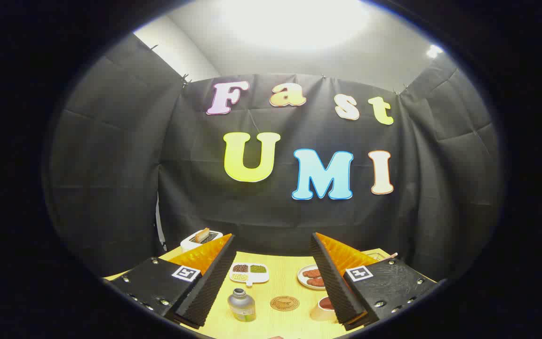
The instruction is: Take the bottle from table, then pour the juice into the cup, finally place the bottle on the coaster
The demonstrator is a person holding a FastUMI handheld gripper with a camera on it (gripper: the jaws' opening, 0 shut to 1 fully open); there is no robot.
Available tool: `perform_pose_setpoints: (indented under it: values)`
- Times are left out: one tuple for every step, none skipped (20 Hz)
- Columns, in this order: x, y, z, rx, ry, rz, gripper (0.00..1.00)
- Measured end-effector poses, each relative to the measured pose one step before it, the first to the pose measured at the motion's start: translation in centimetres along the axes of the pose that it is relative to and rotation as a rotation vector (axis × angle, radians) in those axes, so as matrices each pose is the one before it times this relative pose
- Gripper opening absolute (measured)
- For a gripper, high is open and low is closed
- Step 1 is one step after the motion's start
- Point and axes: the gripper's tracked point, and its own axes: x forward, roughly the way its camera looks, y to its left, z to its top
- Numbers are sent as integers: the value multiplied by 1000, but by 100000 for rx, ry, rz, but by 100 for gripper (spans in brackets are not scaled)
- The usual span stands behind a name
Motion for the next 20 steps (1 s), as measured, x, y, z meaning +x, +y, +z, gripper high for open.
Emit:
perform_pose_setpoints:
  values:
    - [50,129,-20,30,-121,53,97]
    - [-41,96,-258,140,87,41,97]
    - [30,72,-160,47,240,22,97]
    - [68,82,0,-107,-208,-73,97]
    - [85,48,134,-302,-434,7,97]
    - [-25,80,-3,-353,-195,-82,97]
    - [47,127,67,-197,-104,123,97]
    - [3,121,-53,63,165,280,97]
    - [99,163,-47,146,118,268,97]
    - [10,32,-132,259,130,-148,97]
    - [9,79,-196,333,185,-181,97]
    - [55,87,-171,224,-165,-155,97]
    - [124,65,-105,173,-198,-424,97]
    - [79,40,-228,-191,-222,-453,97]
    - [141,57,-238,-431,30,-375,97]
    - [118,179,-315,-465,417,261,97]
    - [125,209,-112,-377,99,195,97]
    - [150,76,-151,-144,188,3,97]
    - [122,173,-226,60,294,395,97]
    - [107,450,-117,-149,-77,966,97]
